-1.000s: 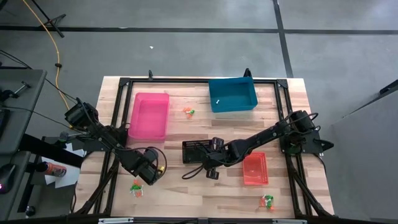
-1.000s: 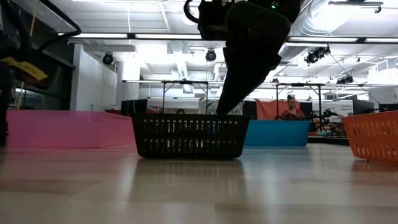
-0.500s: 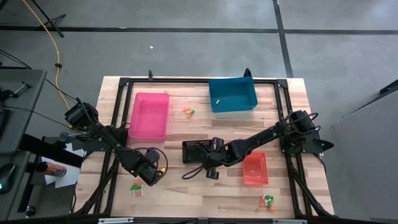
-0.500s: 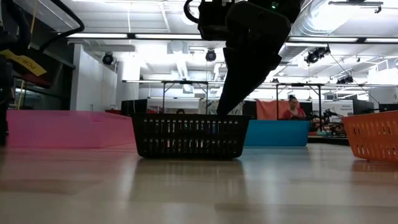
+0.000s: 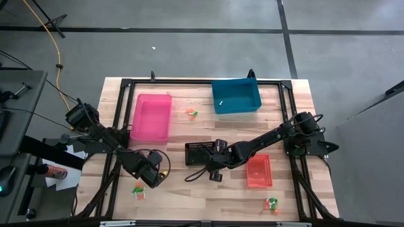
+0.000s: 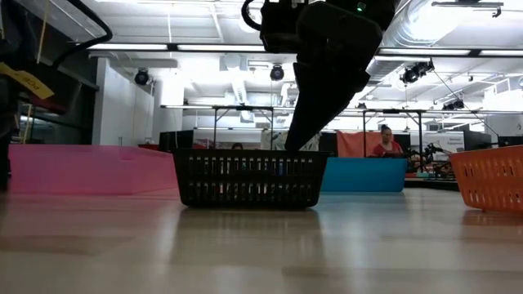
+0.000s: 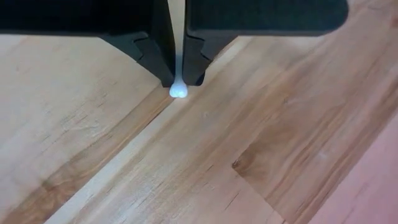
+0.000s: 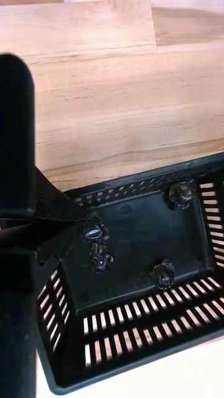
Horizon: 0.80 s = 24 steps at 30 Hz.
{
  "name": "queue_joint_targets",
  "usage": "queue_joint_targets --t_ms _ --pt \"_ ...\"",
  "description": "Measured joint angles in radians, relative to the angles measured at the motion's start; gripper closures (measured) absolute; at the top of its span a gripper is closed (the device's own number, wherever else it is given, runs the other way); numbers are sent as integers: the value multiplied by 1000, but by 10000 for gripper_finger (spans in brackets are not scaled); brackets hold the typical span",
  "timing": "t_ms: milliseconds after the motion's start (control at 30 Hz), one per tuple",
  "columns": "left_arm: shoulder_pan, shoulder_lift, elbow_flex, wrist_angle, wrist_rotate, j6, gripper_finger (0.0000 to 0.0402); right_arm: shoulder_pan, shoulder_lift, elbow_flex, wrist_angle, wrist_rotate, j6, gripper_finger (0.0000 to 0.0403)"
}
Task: Sort Halloween decoration
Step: Put the white bone toy into the blue bin
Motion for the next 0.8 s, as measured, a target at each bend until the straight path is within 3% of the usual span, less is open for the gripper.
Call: queue_joint_targets --t_ms 333,667,800 --pt "23 -214 -2 -33 -201 142 401 0 0 0 29 12 -55 403" --pt "26 -418 -1 -25 -449 353 401 2 0 -1 19 151 -113 403" --pt "26 -458 0 25 -539 482 401 2 -18 -1 -31 252 -102 403"
